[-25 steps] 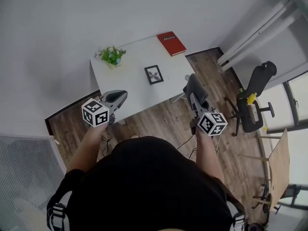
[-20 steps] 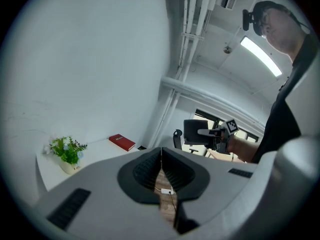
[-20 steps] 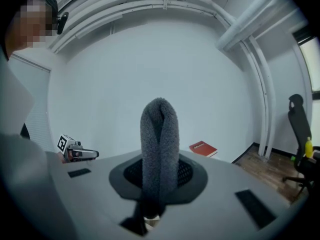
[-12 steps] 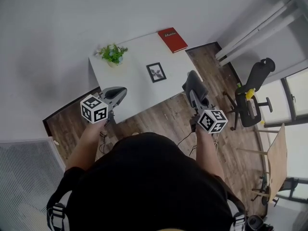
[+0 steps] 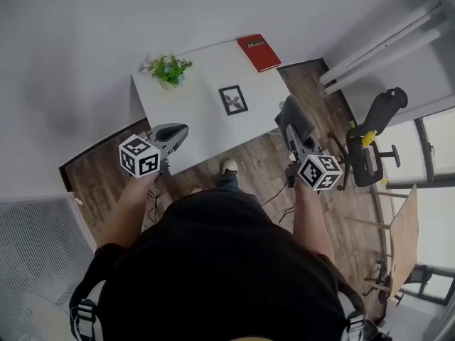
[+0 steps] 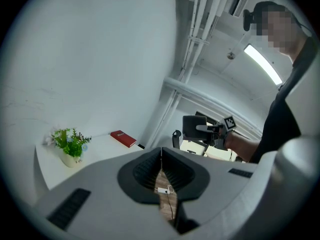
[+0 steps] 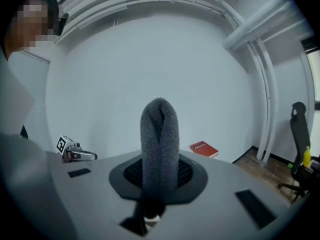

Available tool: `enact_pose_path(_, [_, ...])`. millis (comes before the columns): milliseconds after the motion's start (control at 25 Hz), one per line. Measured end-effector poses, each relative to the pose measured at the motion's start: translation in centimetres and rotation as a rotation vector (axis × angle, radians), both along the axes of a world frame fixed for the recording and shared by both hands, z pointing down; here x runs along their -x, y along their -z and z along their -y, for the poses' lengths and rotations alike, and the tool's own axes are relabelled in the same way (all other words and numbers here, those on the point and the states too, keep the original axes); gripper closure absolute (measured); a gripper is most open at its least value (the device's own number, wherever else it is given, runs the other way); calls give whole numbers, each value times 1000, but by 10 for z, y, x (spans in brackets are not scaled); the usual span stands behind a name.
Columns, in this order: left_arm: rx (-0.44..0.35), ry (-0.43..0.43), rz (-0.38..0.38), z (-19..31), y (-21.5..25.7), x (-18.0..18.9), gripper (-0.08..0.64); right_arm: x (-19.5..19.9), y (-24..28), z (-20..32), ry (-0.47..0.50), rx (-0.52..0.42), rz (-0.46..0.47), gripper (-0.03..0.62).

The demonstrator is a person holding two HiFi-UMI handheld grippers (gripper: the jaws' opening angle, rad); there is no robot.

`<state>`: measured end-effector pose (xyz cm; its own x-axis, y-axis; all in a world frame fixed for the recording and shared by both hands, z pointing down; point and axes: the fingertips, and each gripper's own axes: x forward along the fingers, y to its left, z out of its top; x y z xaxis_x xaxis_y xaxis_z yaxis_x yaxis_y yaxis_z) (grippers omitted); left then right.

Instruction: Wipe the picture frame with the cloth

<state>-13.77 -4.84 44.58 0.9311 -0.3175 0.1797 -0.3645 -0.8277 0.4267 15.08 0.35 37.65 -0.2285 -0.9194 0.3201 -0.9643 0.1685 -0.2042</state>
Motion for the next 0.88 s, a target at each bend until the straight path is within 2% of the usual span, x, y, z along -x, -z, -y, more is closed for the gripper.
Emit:
enact_pose_path(200, [-10,40,21,8,1,9,549,-10,-1,24,15,-19,2,548])
enact_pose_path(400, [-13,91,49,25,0,13,549,-9,0,61,71,-38,9,548])
enact_pose_path(880, [28,154,76,86,-14,-31,548,-40,-16,160,170,-7,7,548])
